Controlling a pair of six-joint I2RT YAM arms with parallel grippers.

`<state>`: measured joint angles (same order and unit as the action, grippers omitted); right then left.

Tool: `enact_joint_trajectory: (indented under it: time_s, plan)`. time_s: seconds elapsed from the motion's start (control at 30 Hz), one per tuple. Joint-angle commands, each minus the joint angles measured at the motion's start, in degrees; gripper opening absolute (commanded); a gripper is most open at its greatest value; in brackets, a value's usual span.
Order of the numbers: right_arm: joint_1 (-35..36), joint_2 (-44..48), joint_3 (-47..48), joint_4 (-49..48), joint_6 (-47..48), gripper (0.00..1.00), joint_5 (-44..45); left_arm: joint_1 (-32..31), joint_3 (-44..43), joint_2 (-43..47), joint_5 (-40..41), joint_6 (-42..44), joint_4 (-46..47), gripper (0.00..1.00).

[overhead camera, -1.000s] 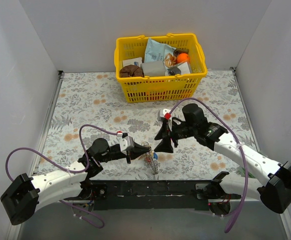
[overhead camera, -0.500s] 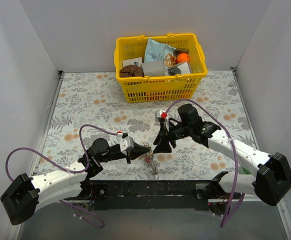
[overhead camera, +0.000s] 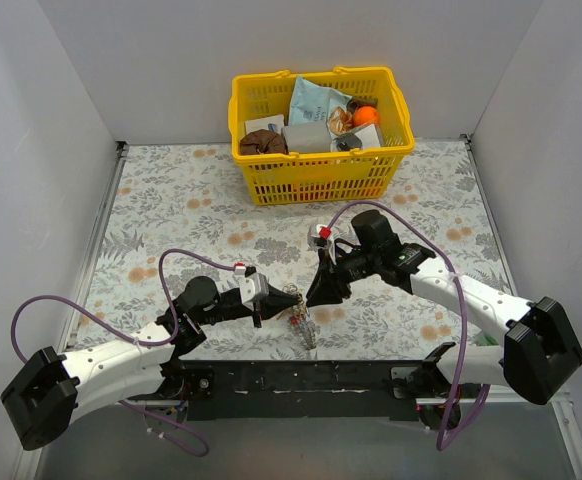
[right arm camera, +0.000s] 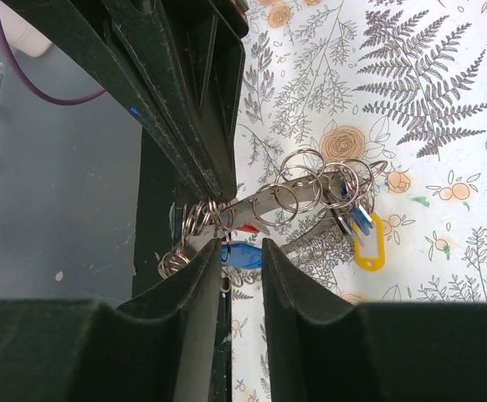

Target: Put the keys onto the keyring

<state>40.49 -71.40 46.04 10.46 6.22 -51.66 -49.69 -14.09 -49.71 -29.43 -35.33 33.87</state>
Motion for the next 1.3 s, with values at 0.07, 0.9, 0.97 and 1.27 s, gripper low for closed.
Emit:
enact_joint_trajectory:
  time_s: [0.07,0.9,0.97,1.27]
  plan:
    - [-0.59,-0.32,0.01,-1.85,0.20,0.20,-3.36,-0.14,-1.73,1.20,-0.54,0.79,1.64,0.00]
    - [-1.03,-4.19,-0.43,-2.02,1.08,0.01,-5.64,-0.14,-1.56,0.94,-1.42,1.23,2.87,0.00]
    - [-1.03,-4.63,-0.25,-2.20,1.16,0.01,-6.17,-0.14,-1.65,0.76,-1.59,1.23,3.13,0.00]
    - [-1.03,-4.63,-0.07,-2.29,1.43,0.07,-5.74,-0.14,-1.73,0.14,-1.95,1.14,3.75,0.00]
